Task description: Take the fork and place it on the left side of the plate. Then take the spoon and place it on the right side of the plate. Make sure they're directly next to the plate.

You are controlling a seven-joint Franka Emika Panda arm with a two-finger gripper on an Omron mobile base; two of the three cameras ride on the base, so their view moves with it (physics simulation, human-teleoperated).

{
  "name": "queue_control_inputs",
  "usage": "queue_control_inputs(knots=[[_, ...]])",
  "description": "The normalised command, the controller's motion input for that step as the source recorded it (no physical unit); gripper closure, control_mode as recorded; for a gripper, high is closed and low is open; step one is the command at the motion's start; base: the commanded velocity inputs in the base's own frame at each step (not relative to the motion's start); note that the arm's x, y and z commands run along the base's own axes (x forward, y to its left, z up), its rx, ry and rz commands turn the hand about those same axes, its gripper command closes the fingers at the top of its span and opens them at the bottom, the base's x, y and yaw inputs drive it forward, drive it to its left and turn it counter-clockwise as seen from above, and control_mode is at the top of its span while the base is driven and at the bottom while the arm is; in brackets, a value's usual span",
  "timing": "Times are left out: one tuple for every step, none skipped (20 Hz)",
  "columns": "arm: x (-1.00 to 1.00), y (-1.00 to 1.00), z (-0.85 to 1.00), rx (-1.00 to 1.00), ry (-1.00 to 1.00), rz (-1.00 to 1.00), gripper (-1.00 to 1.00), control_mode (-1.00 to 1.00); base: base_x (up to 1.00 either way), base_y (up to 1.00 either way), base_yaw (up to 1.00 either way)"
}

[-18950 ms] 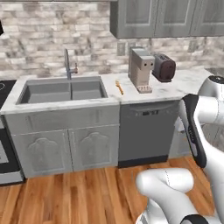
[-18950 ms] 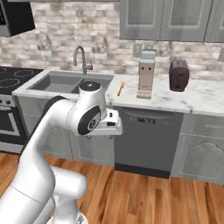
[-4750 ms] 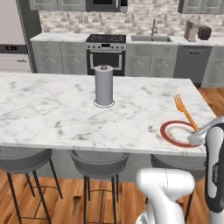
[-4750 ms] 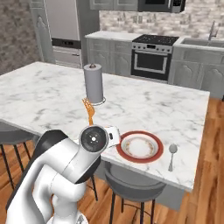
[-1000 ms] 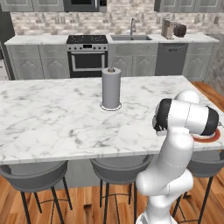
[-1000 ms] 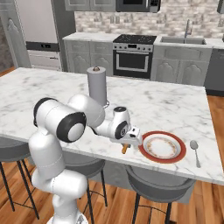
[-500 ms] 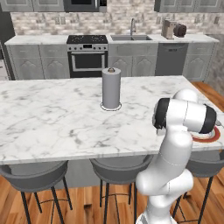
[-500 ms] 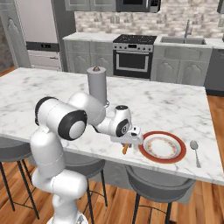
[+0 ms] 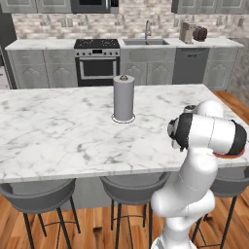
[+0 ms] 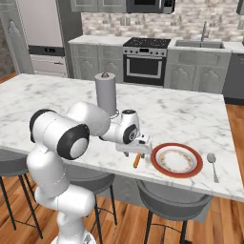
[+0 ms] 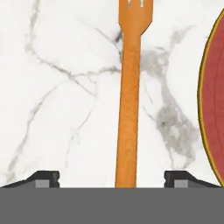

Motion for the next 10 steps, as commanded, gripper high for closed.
queue_control_inputs(knots=[[-0.18,0.30,0.47,0.00,0.00,0.00,-1.00,-1.00,0.00,0.00,0.00],[-0.22,0.25,0.51,0.00,0.00,0.00,-1.00,-1.00,0.00,0.00,0.00],[-0.18,0.23,0.53,0.00,0.00,0.00,-1.00,-1.00,0.00,0.00,0.00],[-0.25,0.19,0.58,0.00,-0.02,0.00,-1.00,-1.00,0.00,0.00,0.00],[-0.23,0.14,0.58,0.00,-0.01,0.00,-1.00,-1.00,0.00,0.00,0.00],[-0.24,0.11,0.66,0.00,-0.03,0.00,-1.00,-1.00,0.00,0.00,0.00],[-0.27,0.11,0.67,0.00,-0.04,0.00,-1.00,-1.00,0.00,0.00,0.00],[-0.28,0.07,0.61,0.00,-0.03,0.00,-1.00,-1.00,0.00,0.00,0.00],[-0.29,0.06,0.64,0.00,-0.04,0.00,-1.00,-1.00,0.00,0.00,0.00],[-0.31,0.06,0.66,0.00,-0.05,0.00,-1.00,-1.00,0.00,0.00,0.00]])
